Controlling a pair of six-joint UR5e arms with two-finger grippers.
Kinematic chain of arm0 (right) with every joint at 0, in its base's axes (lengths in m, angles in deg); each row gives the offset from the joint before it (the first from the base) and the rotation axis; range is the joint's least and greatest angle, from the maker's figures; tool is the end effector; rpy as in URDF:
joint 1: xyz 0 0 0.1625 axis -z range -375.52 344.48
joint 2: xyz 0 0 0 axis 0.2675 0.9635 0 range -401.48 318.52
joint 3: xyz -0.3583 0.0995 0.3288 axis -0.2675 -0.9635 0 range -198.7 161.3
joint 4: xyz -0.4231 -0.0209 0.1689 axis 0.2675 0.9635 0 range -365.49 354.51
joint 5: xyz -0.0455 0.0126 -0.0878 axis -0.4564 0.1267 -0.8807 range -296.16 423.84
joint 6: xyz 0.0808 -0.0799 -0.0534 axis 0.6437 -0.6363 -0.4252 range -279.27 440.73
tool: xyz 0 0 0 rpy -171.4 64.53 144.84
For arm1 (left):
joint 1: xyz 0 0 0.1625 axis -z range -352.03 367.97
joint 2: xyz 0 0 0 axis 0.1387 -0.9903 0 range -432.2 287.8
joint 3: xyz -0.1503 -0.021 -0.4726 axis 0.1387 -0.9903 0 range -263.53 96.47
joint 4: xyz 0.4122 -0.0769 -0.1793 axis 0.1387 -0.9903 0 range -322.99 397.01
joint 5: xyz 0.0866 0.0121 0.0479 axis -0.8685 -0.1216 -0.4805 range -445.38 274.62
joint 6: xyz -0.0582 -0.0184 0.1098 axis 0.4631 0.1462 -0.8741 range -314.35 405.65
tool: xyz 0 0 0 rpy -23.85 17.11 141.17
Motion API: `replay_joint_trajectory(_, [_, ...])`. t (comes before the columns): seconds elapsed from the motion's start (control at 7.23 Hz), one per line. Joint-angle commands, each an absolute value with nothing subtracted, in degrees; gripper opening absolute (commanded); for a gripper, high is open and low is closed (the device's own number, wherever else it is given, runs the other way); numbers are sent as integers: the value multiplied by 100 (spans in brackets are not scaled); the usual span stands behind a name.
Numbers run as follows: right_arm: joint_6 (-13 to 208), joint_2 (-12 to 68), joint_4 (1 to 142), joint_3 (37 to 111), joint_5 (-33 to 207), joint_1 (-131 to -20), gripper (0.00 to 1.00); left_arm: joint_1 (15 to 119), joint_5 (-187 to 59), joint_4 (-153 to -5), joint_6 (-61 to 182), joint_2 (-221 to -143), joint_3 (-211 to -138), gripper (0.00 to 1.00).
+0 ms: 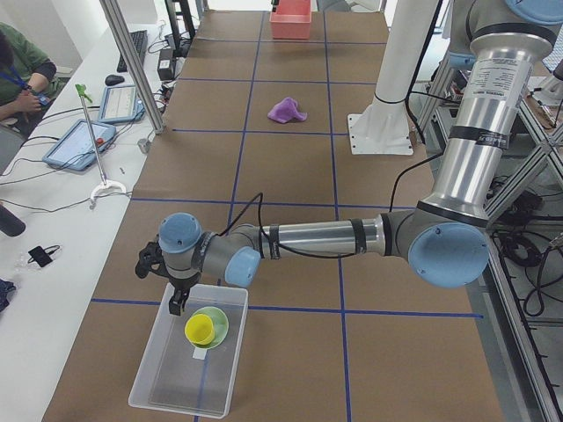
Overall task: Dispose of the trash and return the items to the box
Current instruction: 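Release the cup and hold the left gripper over the bin, then reach the right gripper down and grasp the purple cloth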
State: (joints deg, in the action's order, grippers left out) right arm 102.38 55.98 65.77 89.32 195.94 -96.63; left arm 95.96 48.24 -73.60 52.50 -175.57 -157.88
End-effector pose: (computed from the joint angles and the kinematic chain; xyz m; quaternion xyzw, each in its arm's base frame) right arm -0.0282 -0.4984 0.6072 0.1362 -0.3974 0.0101 0.9074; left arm -0.0230 -0.6750 0.7177 0.1191 0.3771 0.0205 0.9183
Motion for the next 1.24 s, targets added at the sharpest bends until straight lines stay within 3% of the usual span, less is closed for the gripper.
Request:
replay_joint_trajectory(0.0, [11163,5555,6596,9430,19576,-9376,100,9761,5093,-6557,5233,-17173,-16917,99])
replay_joint_trajectory(0.41, [12672,5328,6658,9968,18815,-8333,100,9982,5208,-4941,4509,-16443,-18289,99])
replay_joint_trajectory(0.83, [14790,4407,6797,10091,17333,-6516,100,9999,5217,-4956,4477,-16290,-18320,99])
replay_joint_trajectory(1.11, [15716,2926,8860,10372,16278,-5285,100,9999,5226,-5018,4460,-16211,-18337,99])
